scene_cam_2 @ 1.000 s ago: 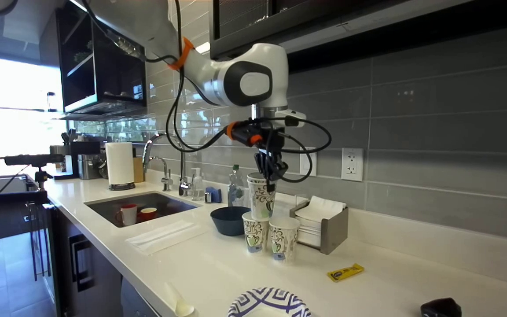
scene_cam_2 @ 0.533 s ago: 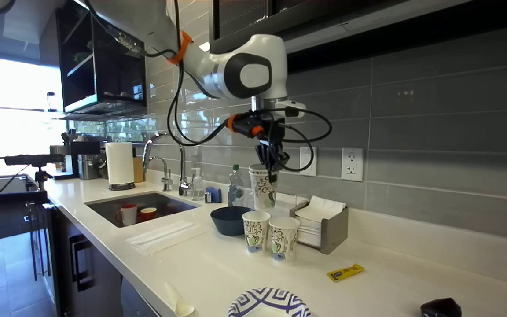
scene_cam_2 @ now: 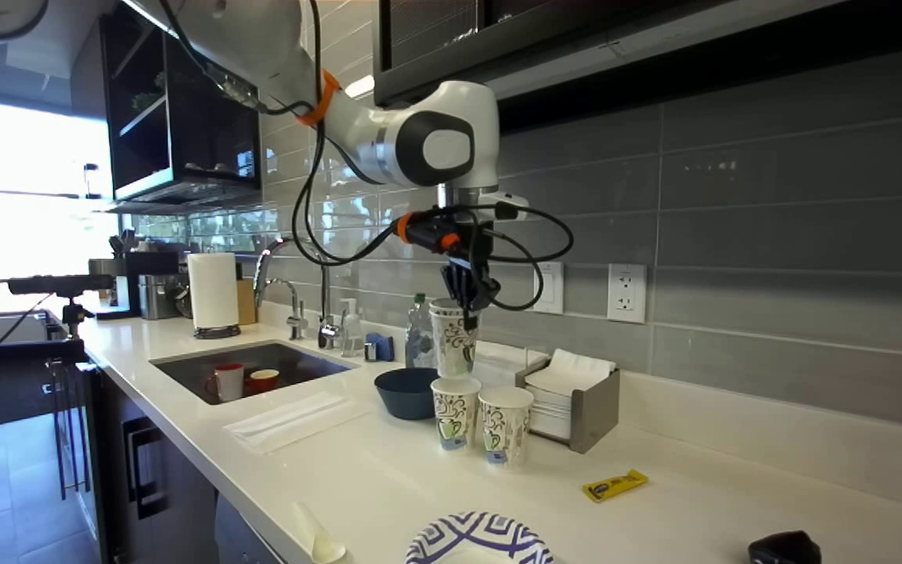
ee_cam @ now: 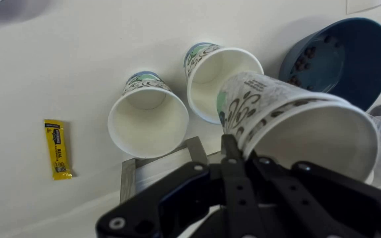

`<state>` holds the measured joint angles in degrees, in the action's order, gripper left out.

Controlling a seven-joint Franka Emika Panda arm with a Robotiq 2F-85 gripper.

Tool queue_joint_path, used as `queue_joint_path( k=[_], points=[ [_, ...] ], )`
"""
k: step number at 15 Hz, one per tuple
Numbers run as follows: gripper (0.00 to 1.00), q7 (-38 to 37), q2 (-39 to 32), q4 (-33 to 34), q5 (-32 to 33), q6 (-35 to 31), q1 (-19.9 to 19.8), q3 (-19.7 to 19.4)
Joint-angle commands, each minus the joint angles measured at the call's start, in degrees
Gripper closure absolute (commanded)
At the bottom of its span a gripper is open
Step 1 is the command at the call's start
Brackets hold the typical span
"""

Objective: Put the front left cup on the two back cups, then put the front cup in the cup on the top

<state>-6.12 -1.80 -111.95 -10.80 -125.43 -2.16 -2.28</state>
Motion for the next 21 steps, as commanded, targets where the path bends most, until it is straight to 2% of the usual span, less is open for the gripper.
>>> queue_joint_path(
  k=[1, 7, 8, 9, 16, 19, 21],
  points=[
    [0.99, 0.32, -2.1, 2.0, 1.07, 2.16, 0.01, 0.06],
    [0.99, 0.09, -3.53, 2.55, 2.03, 2.72, -0.01, 0.01],
    [0.71, 0.37, -3.62, 2.55, 1.53, 2.4, -0.08, 0.01],
    [0.7, 0.22, -3.67, 2.56, 1.72, 2.33, -0.07, 0.0],
    [0.21, -2.58, -2.94, 1.74, 5.5, 0.54, -1.61, -2.19],
    [0.01, -1.62, -4.04, 0.92, 6.37, -1.59, -2.69, -3.34],
    [0.0, -0.8, -5.38, 0.75, 6.05, -2.93, -3.17, -3.73]
  ],
)
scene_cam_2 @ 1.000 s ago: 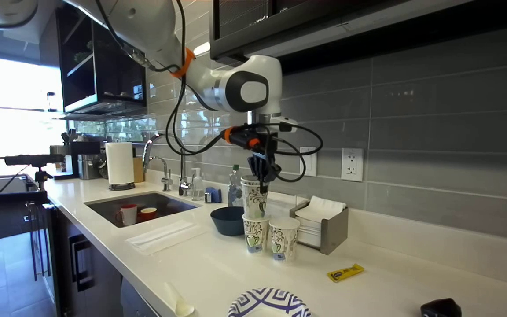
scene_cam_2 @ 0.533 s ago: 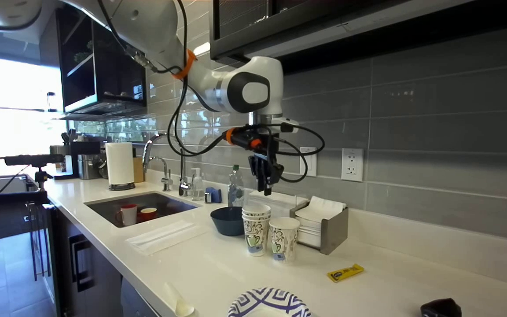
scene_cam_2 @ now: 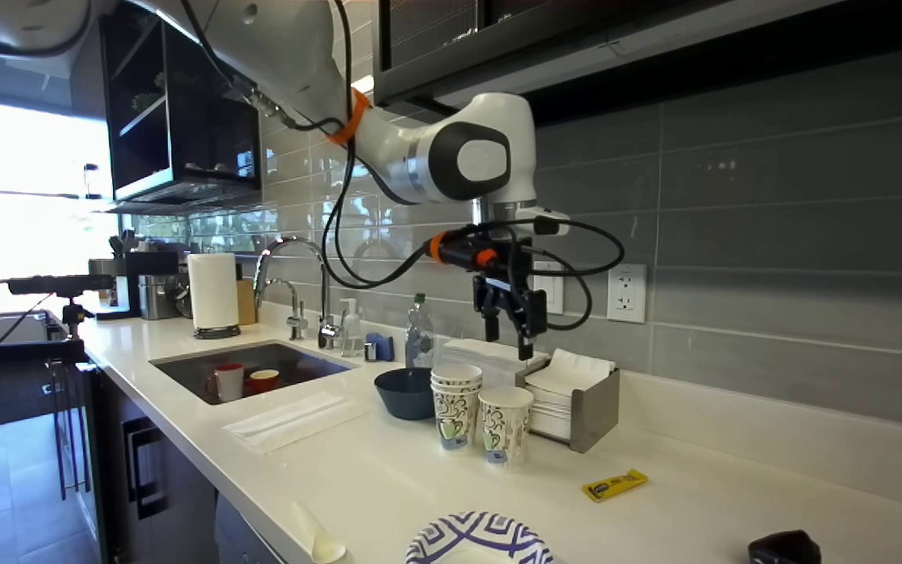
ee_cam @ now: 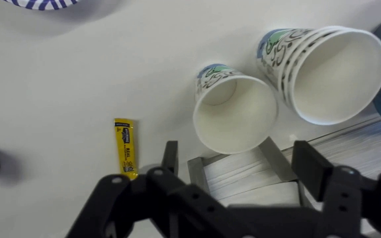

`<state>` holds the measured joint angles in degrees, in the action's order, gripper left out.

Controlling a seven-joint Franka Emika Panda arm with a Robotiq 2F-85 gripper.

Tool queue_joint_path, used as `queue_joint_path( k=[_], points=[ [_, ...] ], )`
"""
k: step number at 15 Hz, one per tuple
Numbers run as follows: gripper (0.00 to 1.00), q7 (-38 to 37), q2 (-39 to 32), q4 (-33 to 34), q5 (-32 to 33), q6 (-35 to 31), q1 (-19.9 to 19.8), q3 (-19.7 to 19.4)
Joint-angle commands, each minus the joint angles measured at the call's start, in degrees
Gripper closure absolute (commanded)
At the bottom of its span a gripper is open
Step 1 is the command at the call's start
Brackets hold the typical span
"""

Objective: Put the front left cup on the two back cups, then put the front cup in the cup on the top

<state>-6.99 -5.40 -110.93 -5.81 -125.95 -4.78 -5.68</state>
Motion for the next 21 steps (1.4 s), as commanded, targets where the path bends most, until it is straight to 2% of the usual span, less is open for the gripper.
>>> queue_joint_path(
  k=[1, 9, 10, 11, 13, 16, 17, 18, 19, 21],
  points=[
    [0.0, 0.53, -2.41, -0.37, 0.72, -3.08, -0.73, -0.4],
    [0.0, 3.36, -5.42, -1.58, 0.19, -3.76, -1.18, -0.43],
    [0.02, 3.78, -5.46, -1.89, -0.1, -3.87, -1.3, -0.4],
    [0.2, 4.02, -5.42, -2.25, -0.25, -3.99, -1.4, -0.4],
    [0.31, 4.53, -5.37, -2.93, -0.7, -4.39, -1.66, -0.38],
    [0.53, 5.24, -5.38, -3.51, -1.49, -4.71, -2.01, -0.27],
    [0.54, 5.36, -5.4, -3.69, -1.77, -4.97, -2.09, -0.24],
    [0.17, 5.58, -5.46, -3.85, -2.23, -5.45, -2.18, -0.18],
    [0.22, 5.61, -5.53, -3.98, -2.37, -5.87, -2.23, -0.19],
    [0.14, 5.87, -5.69, -3.92, -2.73, -6.47, -2.32, -0.12]
  ],
)
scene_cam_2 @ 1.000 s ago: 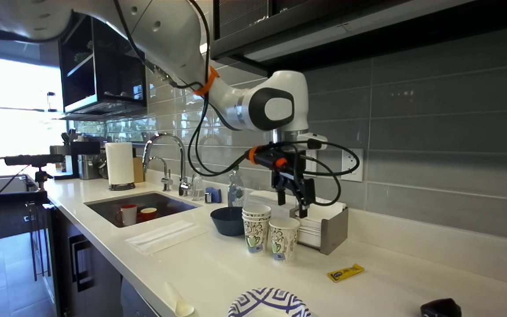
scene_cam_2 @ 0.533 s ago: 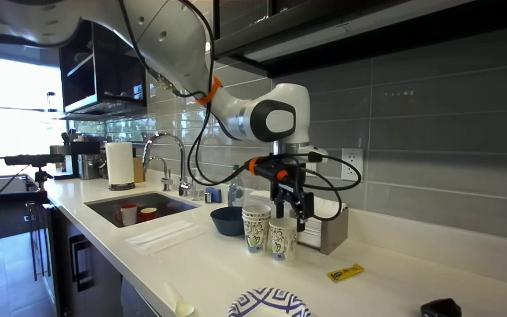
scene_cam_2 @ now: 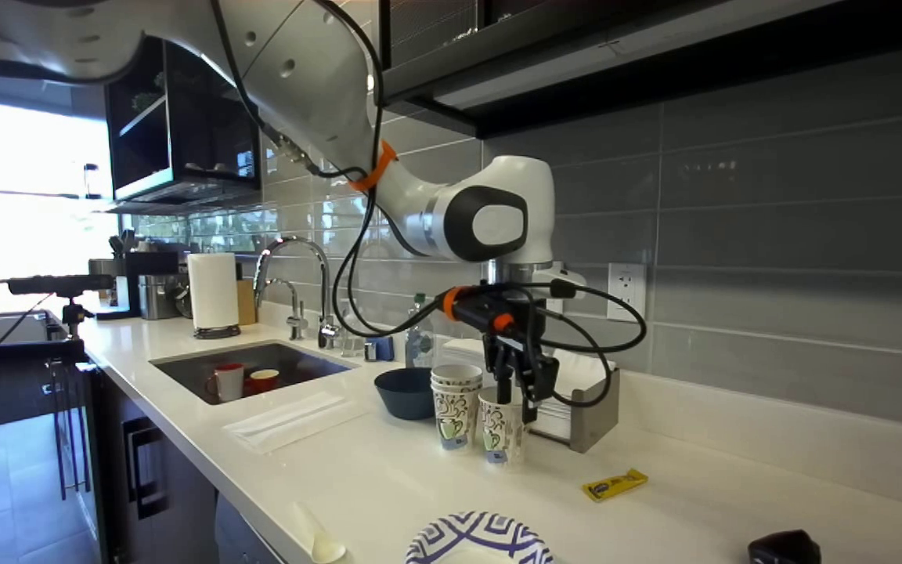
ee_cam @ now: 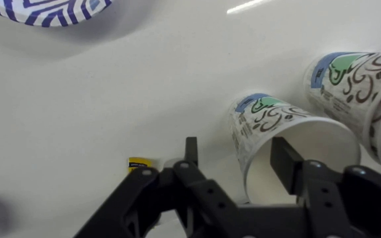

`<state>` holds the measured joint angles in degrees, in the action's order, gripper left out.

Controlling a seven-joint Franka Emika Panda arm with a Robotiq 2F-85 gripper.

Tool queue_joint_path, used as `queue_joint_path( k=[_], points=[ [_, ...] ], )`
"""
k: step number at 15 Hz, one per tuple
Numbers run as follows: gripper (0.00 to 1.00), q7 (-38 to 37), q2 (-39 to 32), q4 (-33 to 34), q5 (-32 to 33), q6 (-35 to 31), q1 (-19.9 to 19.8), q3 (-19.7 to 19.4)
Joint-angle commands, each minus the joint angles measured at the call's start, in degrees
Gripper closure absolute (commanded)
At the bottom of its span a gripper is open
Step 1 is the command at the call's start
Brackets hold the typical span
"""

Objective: Put the front left cup on the two back cups, then put the front cup in the cup on the top

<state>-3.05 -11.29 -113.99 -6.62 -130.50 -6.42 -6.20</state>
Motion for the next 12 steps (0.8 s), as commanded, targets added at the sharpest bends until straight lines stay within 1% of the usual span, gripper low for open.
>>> queue_joint_path(
  k=[1, 2, 3, 4, 5, 9, 12],
  points=[
    [0.06, 2.09, 0.12, -0.8, -2.04, -2.11, -0.71, 0.44],
    [0.07, 2.25, 0.05, -0.73, -2.15, -2.17, -0.73, 0.47],
    [0.44, 2.45, 0.0, -0.7, -2.3, -2.26, -0.75, 0.49],
    [0.4, 2.6, -0.01, -0.72, -2.34, -2.22, -0.75, 0.49],
    [0.41, 2.77, 0.02, -0.77, -2.5, -2.18, -0.78, 0.49],
    [0.7, 3.2, -0.29, -0.66, -3.21, -2.23, -0.76, 0.61],
    [0.91, 3.46, -0.97, -0.44, -3.84, -2.28, -0.65, 0.88]
  ],
)
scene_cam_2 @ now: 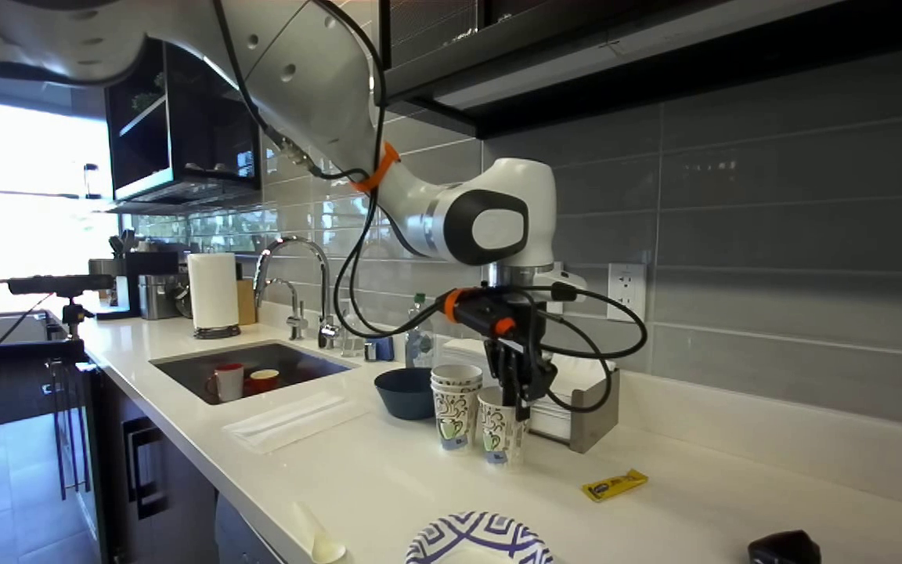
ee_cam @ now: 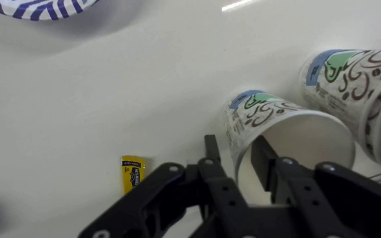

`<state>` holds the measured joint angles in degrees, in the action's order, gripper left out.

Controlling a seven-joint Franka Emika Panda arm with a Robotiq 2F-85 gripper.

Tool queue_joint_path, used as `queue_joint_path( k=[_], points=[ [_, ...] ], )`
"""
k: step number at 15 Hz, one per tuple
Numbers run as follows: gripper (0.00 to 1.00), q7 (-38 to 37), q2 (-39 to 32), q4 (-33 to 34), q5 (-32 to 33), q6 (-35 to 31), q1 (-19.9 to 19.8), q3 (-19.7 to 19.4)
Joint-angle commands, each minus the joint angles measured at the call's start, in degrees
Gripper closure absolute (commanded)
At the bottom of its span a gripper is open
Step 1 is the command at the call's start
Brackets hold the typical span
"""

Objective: Put the front left cup on the two back cups, then put the front cup in the cup on the top

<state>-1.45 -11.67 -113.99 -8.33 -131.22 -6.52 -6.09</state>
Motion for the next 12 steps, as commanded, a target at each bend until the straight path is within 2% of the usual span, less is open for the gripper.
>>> queue_joint_path(
  k=[1, 5, 12],
  points=[
    [0.99, 1.99, -0.9, -0.36, -2.52, -1.61, -0.54, 0.91],
    [1.0, 2.2, -0.81, 0.05, -3.06, -1.62, -0.6, 0.99],
    [0.99, -1.4, 6.38, -1.94, 3.08, 0.84, -0.44, -1.72]
  ],
)
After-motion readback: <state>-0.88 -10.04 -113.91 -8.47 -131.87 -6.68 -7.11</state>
